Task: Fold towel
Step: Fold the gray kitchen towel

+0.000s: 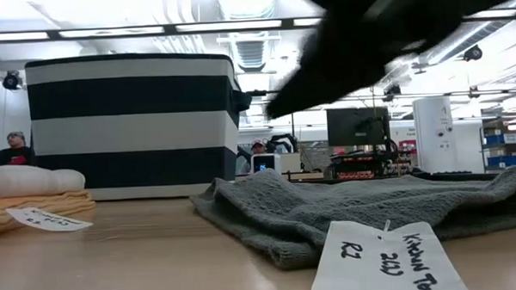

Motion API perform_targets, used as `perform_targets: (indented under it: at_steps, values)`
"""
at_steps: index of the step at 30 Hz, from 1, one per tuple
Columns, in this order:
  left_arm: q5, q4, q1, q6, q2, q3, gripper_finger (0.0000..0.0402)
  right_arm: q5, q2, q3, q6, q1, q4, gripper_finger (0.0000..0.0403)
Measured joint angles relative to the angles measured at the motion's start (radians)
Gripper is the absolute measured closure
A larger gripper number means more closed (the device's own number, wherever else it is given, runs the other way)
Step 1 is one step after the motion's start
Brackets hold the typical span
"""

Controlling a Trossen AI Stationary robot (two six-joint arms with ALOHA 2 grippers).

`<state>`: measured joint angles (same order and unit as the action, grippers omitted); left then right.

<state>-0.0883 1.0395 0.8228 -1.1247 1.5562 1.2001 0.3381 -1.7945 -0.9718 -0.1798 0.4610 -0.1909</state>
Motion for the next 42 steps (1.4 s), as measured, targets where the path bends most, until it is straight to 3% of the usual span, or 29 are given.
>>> perform_targets:
  at_steps: [9, 17, 24, 31, 42]
  values:
    - [-0.166, -0.011, 0.124, -0.06, 0.019, -0.089, 0.0275, -0.063, -0.338, -0.42, 0.155, -0.084, 0.059, 0.0403]
    - [-0.177, -0.122, 0.127, 0.023, 0.068, -0.155, 0.0198, -0.132, -0.517, -0.68, 0.168, -0.145, 0.178, 0.0403]
    - [-0.18, -0.202, 0.128, 0.035, 0.081, -0.154, 0.0184, -0.157, -0.566, -0.737, 0.178, -0.161, 0.19, 0.0403]
    - [-0.184, -0.194, 0.13, 0.023, 0.119, -0.217, 0.0211, -0.162, -0.581, -0.738, 0.172, -0.167, 0.182, 0.0403]
    - [-0.197, -0.193, 0.13, 0.016, 0.145, -0.205, 0.0257, -0.204, -0.581, -0.74, 0.164, -0.167, 0.174, 0.0403]
